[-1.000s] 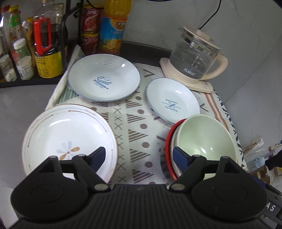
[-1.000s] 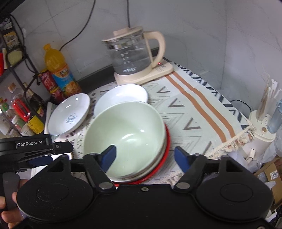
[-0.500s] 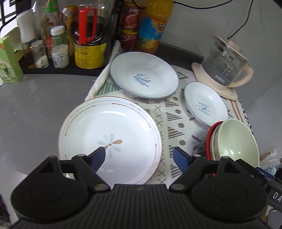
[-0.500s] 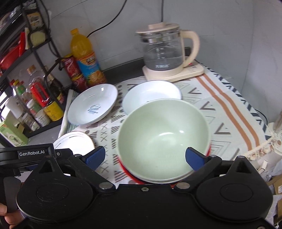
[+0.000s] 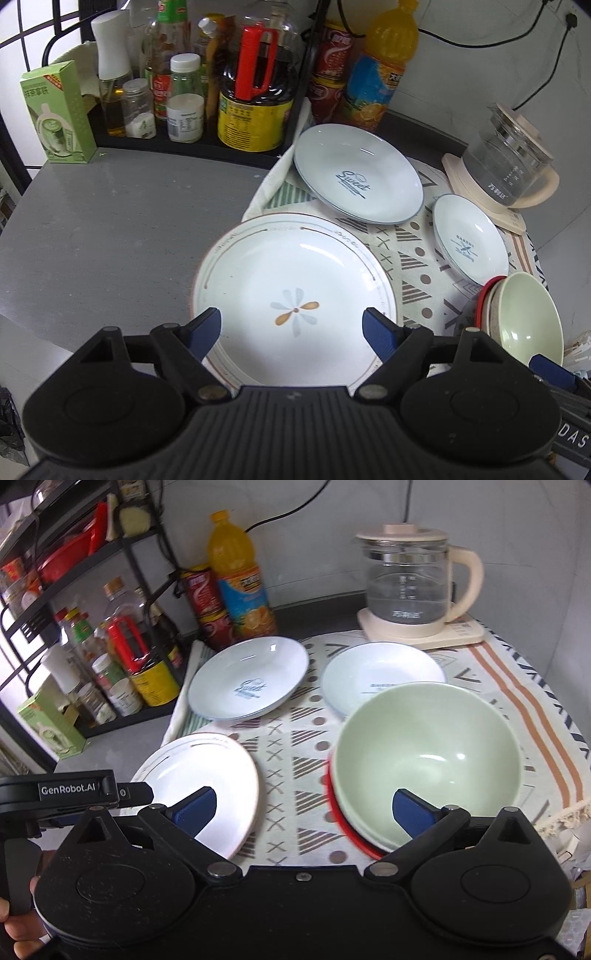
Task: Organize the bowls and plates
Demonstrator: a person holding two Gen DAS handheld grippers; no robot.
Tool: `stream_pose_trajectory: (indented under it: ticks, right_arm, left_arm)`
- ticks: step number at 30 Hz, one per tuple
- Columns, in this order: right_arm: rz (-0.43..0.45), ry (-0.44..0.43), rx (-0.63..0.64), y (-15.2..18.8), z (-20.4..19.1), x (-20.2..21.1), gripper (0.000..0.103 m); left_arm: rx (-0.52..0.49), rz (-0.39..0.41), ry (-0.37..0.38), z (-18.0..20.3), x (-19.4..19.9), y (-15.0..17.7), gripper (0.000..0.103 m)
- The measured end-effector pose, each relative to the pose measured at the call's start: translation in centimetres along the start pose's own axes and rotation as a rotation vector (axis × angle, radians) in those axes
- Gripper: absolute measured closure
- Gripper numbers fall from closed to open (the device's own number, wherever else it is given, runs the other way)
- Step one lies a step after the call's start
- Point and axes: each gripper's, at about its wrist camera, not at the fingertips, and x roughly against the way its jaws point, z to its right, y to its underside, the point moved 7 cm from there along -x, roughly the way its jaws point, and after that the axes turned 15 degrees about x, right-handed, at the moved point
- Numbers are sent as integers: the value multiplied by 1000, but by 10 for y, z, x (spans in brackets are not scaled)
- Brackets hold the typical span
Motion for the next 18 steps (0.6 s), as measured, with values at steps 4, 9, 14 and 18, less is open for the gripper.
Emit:
stream_pose_trajectory:
  ticks: [4,9,14,18]
  right_arm:
    - [-1,-18,21,-5,-11,-5,0]
    - [-4,-45,44,-11,-20,-12,0]
    - [-2,-70,61,-20,-27,-21,0]
    - [5,-81,64,-28,-29,-30,0]
  left_arm:
    - [23,8,-11,-8,2,-5,21]
    - [47,14,-19,-14,0,-13,21]
    - [69,22,-14,-15,-4,-21,21]
    - [102,31,1,-15,-6,-30,21]
